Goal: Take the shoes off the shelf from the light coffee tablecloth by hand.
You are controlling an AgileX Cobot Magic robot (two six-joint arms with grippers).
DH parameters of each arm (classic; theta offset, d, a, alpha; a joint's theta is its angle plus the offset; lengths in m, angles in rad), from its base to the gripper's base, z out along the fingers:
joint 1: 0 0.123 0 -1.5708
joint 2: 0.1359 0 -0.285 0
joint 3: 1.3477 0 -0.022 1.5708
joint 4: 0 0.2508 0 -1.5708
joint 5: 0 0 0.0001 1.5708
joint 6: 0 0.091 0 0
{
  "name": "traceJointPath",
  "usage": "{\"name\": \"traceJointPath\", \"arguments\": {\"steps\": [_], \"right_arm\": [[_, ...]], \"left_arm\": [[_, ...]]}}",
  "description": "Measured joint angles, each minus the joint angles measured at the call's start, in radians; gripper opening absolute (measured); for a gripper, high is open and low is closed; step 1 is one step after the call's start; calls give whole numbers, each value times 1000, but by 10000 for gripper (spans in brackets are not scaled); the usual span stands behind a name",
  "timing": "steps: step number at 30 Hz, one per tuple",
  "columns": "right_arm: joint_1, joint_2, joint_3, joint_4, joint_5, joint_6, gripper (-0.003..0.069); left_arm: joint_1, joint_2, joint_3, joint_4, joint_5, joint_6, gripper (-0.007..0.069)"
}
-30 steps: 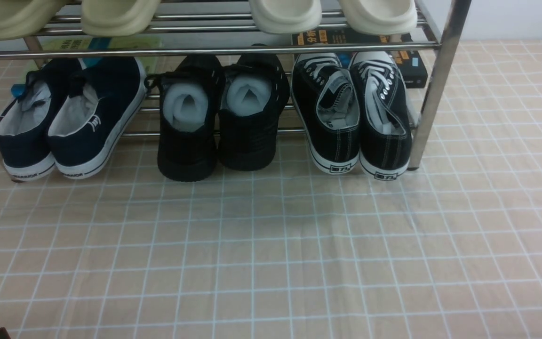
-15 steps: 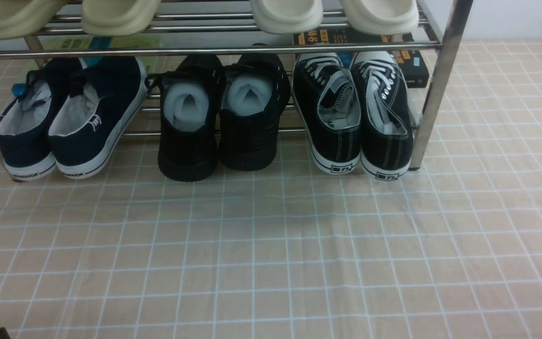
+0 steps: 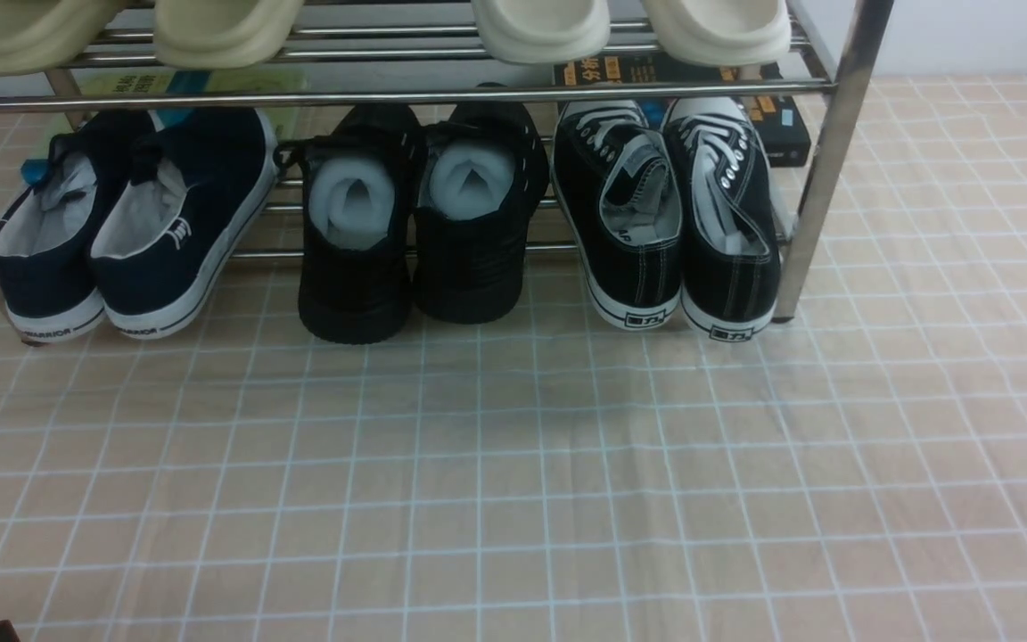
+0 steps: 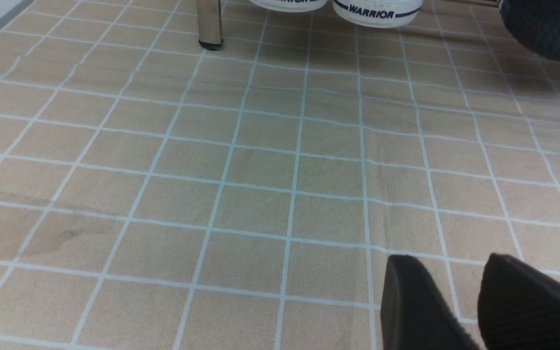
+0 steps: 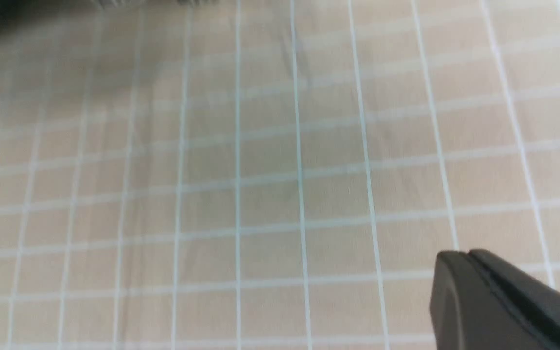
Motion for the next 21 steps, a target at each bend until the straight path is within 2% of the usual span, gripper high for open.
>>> {"name": "traceJointPath", "arguments": {"steps": [2,6,7,8,10,13,16,21], "right_arm": [[0,128,-44,62,33,-66,3],[49,352,-146,274,57,-307,3],[54,373,-159,298,58,-320,3],[96,443,-214,373,67,-400,3],[159,546,-318,439,78,-476,4],[227,659,-460,437,84,-488,4],[279,755,-606,385,97,-449,5],[351,937,-939,171,128,-268,9]], "left_arm": [[0,0,0,0,0,0,239],[0,0,0,0,0,0,239],[0,0,0,0,0,0,239],[0,0,0,0,0,0,239],[0,0,0,0,0,0,239],[0,0,0,0,0,0,239],[0,0,0,0,0,0,239],[0,0,0,0,0,0,239]]}}
